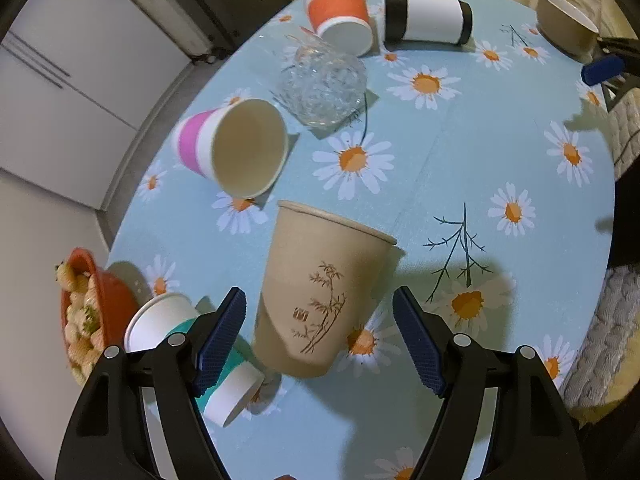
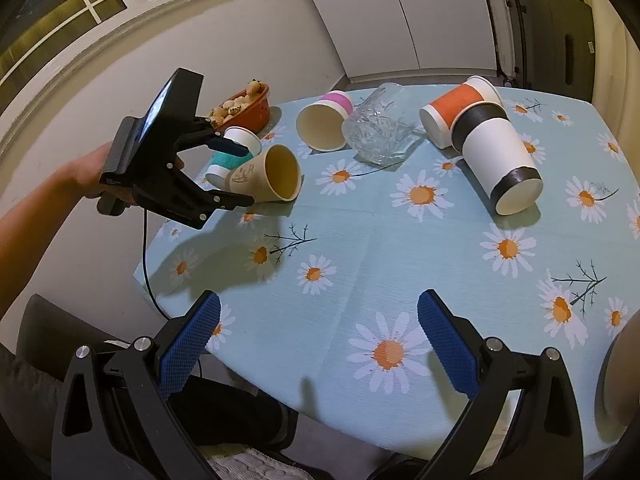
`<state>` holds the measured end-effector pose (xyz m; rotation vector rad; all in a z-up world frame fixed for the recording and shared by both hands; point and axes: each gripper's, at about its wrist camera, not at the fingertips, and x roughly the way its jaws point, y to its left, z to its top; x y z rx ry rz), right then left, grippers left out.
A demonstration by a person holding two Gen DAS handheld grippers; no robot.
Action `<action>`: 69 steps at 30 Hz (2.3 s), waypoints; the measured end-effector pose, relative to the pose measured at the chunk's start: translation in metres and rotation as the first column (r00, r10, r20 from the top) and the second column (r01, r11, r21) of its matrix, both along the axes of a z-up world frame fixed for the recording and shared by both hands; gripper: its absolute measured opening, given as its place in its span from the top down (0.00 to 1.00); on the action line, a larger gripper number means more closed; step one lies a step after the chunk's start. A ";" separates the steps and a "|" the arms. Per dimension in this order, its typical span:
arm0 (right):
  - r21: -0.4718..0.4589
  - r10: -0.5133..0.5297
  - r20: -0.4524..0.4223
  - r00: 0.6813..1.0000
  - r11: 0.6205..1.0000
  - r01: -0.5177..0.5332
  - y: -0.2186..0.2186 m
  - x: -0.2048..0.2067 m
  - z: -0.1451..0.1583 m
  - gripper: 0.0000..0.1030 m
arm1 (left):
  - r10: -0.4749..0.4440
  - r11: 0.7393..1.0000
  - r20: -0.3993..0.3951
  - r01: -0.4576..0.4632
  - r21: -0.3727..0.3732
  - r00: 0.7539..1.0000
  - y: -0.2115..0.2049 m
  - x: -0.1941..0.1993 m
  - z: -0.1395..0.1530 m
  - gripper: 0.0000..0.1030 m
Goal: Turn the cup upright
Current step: 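Reach the left gripper to the tan bamboo-print cup and grasp it, then lift the tan cup with the left gripper and carry it toward the right gripper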
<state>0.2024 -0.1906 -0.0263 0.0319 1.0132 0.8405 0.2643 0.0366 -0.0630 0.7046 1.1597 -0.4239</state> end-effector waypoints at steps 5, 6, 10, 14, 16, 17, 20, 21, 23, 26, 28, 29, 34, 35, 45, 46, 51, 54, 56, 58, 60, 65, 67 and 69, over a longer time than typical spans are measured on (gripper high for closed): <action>-0.049 0.004 0.053 0.999 0.999 -0.002 0.005 -0.003 0.001 0.05 | -0.001 1.000 -0.022 0.001 0.004 1.000 0.000 0.013 -0.011 0.28; -0.062 0.002 0.074 0.997 0.998 0.003 0.007 -0.005 0.002 0.05 | -0.007 1.000 -0.026 0.007 0.008 1.000 -0.002 0.014 -0.014 0.28; -0.098 0.018 0.099 0.995 0.995 -0.008 0.011 -0.007 0.000 0.05 | -0.014 1.000 -0.014 0.014 -0.001 1.000 -0.004 0.016 -0.021 0.37; -0.120 0.027 0.122 0.992 0.993 -0.013 0.013 -0.010 0.000 0.05 | 0.022 1.000 -0.006 -0.022 -0.021 1.000 -0.002 0.018 -0.018 0.38; -0.113 0.027 0.130 0.991 0.993 -0.013 0.012 -0.010 0.001 0.05 | 0.043 0.999 -0.007 -0.043 -0.028 0.999 -0.002 0.017 -0.016 0.38; -0.110 0.023 0.131 0.991 0.994 -0.009 0.010 -0.010 0.002 0.05 | 0.055 0.998 -0.010 -0.056 -0.037 0.998 -0.002 0.015 -0.013 0.38; -0.088 0.008 0.130 0.991 0.996 0.003 0.005 -0.009 0.006 0.05 | 0.135 0.985 -0.023 -0.137 -0.107 0.991 0.002 0.014 -0.001 0.38; -0.078 0.004 0.131 0.991 0.997 0.007 0.003 -0.008 0.007 0.05 | 0.192 0.969 -0.035 -0.195 -0.150 0.981 0.007 0.017 0.004 0.38; -0.061 -0.006 0.129 0.992 0.998 0.014 0.000 -0.007 0.010 0.05 | 0.260 0.936 -0.065 -0.268 -0.227 0.963 0.013 0.017 0.012 0.38; -0.029 -0.021 0.123 0.992 0.999 0.025 -0.006 -0.008 0.015 0.05 | 0.337 0.872 -0.090 -0.346 -0.345 0.937 0.013 0.004 0.031 0.38; -0.013 -0.034 0.133 0.991 0.999 0.036 -0.011 -0.010 0.018 0.05 | 0.375 0.824 -0.097 -0.380 -0.420 0.922 0.011 -0.007 0.045 0.38; -0.004 -0.039 0.135 0.990 0.999 0.040 -0.014 -0.010 0.020 0.05 | 0.395 0.798 -0.109 -0.399 -0.451 0.912 0.008 -0.013 0.050 0.38; 0.043 -0.067 0.121 0.990 0.997 0.063 -0.027 -0.013 0.026 0.05 | 0.504 0.640 -0.208 -0.524 -0.562 0.838 -0.001 -0.031 0.062 0.38; 0.053 -0.071 0.115 0.991 0.996 0.065 -0.030 -0.014 0.027 0.05 | 0.519 0.612 -0.215 -0.535 -0.582 0.827 -0.005 -0.037 0.064 0.38; 0.093 -0.089 0.047 0.995 0.992 0.084 -0.050 -0.014 0.026 0.05 | 0.671 0.302 -0.446 -0.767 -0.566 0.593 -0.028 -0.067 0.026 0.38; 0.091 -0.091 0.043 0.995 0.992 0.087 -0.052 -0.014 0.025 0.05 | 0.674 0.281 -0.461 -0.778 -0.562 0.577 -0.029 -0.069 0.021 0.38; 0.087 -0.110 0.019 0.994 0.990 0.108 -0.058 -0.010 0.021 0.05 | 0.716 0.200 -0.500 -0.829 -0.523 0.488 -0.027 -0.076 -0.008 0.38; 0.082 -0.118 0.011 0.993 0.990 0.116 -0.059 -0.009 0.019 0.05 | 0.734 0.195 -0.489 -0.836 -0.513 0.471 -0.028 -0.079 -0.018 0.36; 0.072 -0.121 0.013 0.993 0.990 0.119 -0.058 -0.008 0.019 0.05 | 0.737 0.182 -0.496 -0.842 -0.508 0.459 -0.028 -0.079 -0.021 0.36; 0.056 -0.114 0.020 0.993 0.992 0.113 -0.055 -0.008 0.017 0.05 | 0.739 0.188 -0.495 -0.845 -0.501 0.457 -0.029 -0.080 -0.025 0.36; 0.039 -0.108 0.028 0.994 0.994 0.107 -0.051 -0.010 0.017 0.05 | 0.746 0.204 -0.482 -0.846 -0.492 0.460 -0.030 -0.079 -0.027 0.36; 0.011 -0.096 0.037 0.995 0.995 0.095 -0.046 -0.011 0.014 0.05 | 0.751 0.218 -0.463 -0.839 -0.498 0.470 -0.027 -0.078 -0.025 0.30; 0.006 -0.094 0.039 0.995 0.996 0.094 -0.045 -0.011 0.014 0.05 | 0.755 0.242 -0.438 -0.827 -0.507 0.489 -0.027 -0.077 -0.021 0.30; 0.002 -0.092 0.039 0.995 0.996 0.092 -0.044 -0.011 0.013 0.05 | 0.752 0.247 -0.432 -0.821 -0.515 0.498 -0.026 -0.077 -0.018 0.30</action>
